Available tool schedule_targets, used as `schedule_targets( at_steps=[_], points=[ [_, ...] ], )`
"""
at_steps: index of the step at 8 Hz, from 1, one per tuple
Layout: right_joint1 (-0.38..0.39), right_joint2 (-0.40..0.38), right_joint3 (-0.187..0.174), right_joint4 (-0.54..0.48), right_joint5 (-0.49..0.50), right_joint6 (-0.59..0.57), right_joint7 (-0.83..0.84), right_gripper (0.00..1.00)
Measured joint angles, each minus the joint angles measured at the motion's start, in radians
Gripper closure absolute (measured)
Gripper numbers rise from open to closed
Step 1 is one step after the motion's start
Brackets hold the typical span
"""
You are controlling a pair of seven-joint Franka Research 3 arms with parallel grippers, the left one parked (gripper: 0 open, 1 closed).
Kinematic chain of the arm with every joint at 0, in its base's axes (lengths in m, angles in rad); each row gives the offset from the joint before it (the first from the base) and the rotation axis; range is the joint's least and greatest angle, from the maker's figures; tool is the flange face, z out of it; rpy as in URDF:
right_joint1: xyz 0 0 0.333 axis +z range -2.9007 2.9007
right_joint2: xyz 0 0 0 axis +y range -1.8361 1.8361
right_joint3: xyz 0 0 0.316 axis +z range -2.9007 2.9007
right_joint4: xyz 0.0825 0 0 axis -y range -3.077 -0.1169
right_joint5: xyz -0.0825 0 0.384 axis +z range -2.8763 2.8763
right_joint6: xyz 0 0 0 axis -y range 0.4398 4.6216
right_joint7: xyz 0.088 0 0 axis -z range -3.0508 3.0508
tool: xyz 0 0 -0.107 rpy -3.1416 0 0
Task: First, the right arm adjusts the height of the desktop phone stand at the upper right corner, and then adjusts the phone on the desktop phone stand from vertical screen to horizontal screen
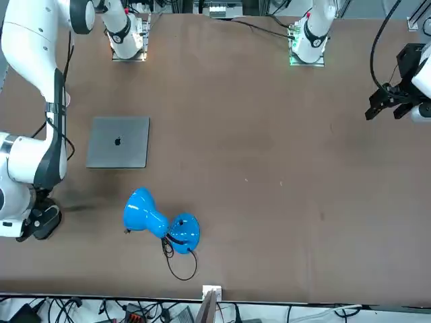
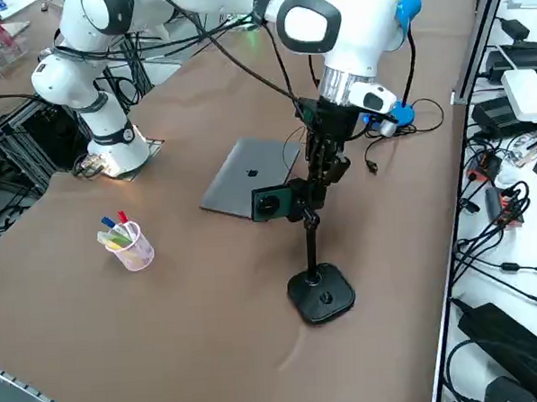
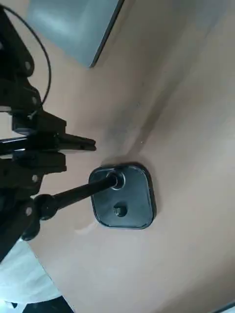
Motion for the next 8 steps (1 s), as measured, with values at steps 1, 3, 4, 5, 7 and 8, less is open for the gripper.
schedule_targets(
  at_steps=[1,3,4,5,7,8],
  points=[
    [0.000,-0.004,0.000,0.000,0.001,0.001,0.000,0.82],
    [0.000,-0.013,0.000,0.000,0.004,0.002,0.000,0.82],
    [0.000,-0.017,0.000,0.000,0.005,0.002,0.000,0.82],
    [-0.001,-0.019,0.000,0.000,0.005,0.001,0.000,0.82],
    [-0.002,-0.023,0.000,0.000,0.006,0.001,0.000,0.82],
    [-0.002,-0.026,0.000,0.000,0.007,0.001,0.000,0.81]
  ],
)
